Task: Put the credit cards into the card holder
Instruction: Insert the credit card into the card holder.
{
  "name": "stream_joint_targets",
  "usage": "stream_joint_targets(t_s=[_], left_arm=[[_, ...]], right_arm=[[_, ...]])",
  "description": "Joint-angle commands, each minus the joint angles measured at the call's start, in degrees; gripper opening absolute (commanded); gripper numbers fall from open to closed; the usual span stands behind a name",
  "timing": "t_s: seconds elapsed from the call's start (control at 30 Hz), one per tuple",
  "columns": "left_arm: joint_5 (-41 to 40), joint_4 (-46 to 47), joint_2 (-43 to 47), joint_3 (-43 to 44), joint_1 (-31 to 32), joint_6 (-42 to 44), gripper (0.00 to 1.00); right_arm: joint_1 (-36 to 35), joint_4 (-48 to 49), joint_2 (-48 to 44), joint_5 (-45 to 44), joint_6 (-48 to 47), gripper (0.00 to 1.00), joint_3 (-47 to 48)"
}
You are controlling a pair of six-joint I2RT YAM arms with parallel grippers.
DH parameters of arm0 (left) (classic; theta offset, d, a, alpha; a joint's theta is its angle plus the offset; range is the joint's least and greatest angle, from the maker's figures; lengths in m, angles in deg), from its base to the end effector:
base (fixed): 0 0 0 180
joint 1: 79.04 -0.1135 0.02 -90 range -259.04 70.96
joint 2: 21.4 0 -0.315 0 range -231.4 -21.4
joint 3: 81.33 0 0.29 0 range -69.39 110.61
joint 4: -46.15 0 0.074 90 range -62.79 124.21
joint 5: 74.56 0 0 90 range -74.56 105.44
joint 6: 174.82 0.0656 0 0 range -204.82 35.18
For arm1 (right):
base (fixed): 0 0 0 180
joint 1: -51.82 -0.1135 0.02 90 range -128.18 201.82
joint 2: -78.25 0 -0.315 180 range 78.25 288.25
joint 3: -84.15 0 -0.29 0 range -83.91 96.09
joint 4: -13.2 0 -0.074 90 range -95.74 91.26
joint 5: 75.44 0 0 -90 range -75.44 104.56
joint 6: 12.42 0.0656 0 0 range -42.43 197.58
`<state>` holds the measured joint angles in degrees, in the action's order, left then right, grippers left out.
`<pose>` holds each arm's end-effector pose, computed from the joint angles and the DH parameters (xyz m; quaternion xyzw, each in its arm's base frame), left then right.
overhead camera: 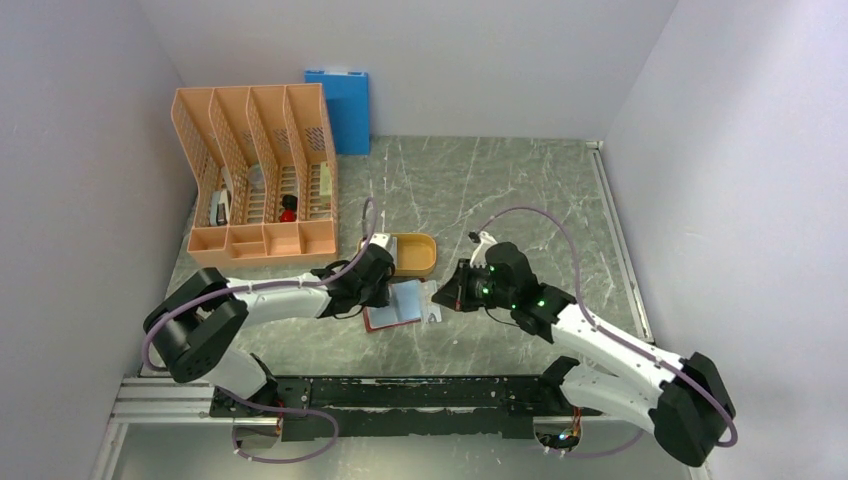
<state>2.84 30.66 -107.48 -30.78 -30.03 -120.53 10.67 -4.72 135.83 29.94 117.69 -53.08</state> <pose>0.2215 -0.2331 0.1519 0.0721 0.9349 -0.1470 0.3147 0.1745 0.1756 0.2311 -0.0720 0.8692 0.3984 0.2840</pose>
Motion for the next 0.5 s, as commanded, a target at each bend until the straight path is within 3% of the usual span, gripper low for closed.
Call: stream_joint_targets(t_s=[0.0, 0.1, 0.2, 0.37, 0.47], left_arm=[[1.8, 3.1, -1.6, 1.6, 1.3, 2.2, 0.24], [0.5, 2.8, -0.9, 2.5, 1.9, 1.7, 0.22], [-3.0, -0.2, 5.7, 2.0, 2.0, -0.3, 0.22], [-8.1, -8.9, 18.1, -2.1, 1.9, -7.1, 0.22], [-8.0, -11.3, 23.0, -7.1, 1.5, -11.8, 0.20]], right_arm=[[-0.4, -2.6, -4.6, -0.6, 0.5, 0.00, -3.5], [-0.4, -1.3, -5.1, 0.6, 0.4, 0.00, -5.0], [-0.4, 1.8, -2.4, 1.5, -0.2, 0.00, -3.9], [-0.5, 14.0, 5.6, 7.3, -1.6, 0.00, -1.9], [-1.0, 13.1, 13.1, 8.6, -6.4, 0.00, 3.2]])
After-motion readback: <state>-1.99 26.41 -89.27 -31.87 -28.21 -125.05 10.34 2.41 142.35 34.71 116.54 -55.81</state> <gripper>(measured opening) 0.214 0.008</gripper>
